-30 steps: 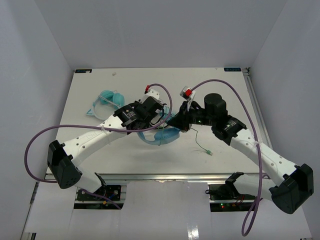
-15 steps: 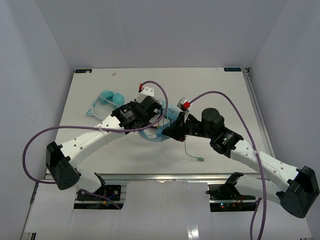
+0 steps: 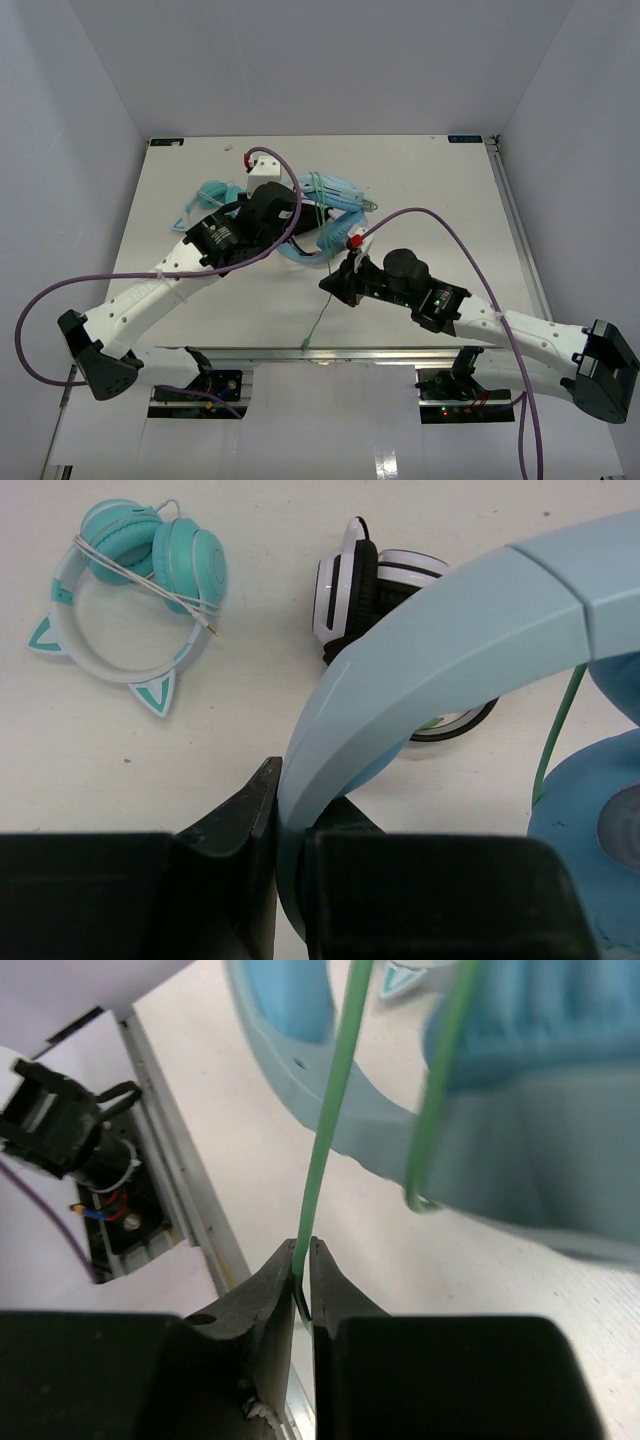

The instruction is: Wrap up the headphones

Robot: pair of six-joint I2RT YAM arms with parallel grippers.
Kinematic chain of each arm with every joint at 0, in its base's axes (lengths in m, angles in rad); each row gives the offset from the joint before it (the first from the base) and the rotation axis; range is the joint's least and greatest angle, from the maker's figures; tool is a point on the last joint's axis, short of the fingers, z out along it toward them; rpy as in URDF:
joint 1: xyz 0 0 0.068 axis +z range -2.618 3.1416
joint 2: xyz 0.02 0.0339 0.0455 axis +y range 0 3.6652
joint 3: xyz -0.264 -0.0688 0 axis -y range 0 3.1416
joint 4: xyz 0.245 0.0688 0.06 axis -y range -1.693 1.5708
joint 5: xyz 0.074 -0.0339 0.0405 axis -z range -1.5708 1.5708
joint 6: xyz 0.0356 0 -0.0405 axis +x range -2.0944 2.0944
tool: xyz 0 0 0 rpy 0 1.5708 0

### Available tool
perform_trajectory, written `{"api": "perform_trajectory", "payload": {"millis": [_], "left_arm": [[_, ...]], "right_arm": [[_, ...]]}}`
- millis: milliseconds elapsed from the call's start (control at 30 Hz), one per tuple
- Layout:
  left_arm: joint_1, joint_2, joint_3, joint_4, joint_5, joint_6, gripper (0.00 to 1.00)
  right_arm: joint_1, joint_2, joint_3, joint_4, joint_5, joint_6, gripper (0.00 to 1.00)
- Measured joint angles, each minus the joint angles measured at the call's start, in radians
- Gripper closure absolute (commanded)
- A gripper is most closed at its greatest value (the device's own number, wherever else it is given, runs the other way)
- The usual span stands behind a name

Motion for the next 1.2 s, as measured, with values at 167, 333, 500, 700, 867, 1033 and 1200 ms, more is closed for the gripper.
{"api": "perform_trajectory", "payload": {"millis": [167,333,500,700,867,1033,1200], "left_arm": [[0.0,-0.046,-0.002,0.004,0.022,0.001,1.0],[0.001,-0.066,-0.012,-0.006,0.029,0.0,1.0],[0.009,-0.066,-0.012,-0.018,0.03,-0.007,1.0],[0.011,-0.066,-0.012,-0.023,0.035,-0.02,1.0],[0.01,-0.072,-0.01,-0.016,0.054,-0.038,1.0],[0.01,-0.08,-0.01,-0.016,0.064,-0.046,1.0],[0.01,-0.081,-0.008,-0.016,0.076,-0.051,1.0]], "right_arm": [[0.014,0.027,-0.057,0.051,0.115,-0.004,0.9],[0.014,0.075,-0.092,0.188,0.138,-0.018,0.85],[0.014,0.142,-0.149,0.33,0.135,-0.029,0.79],[0.014,0.184,-0.239,0.537,0.123,-0.034,0.73],[0.014,0.226,-0.297,0.653,0.098,-0.038,0.69],[0.014,0.276,-0.313,0.761,0.089,-0.045,0.67],[0.014,0.354,-0.332,0.877,0.085,-0.05,0.66]]}}
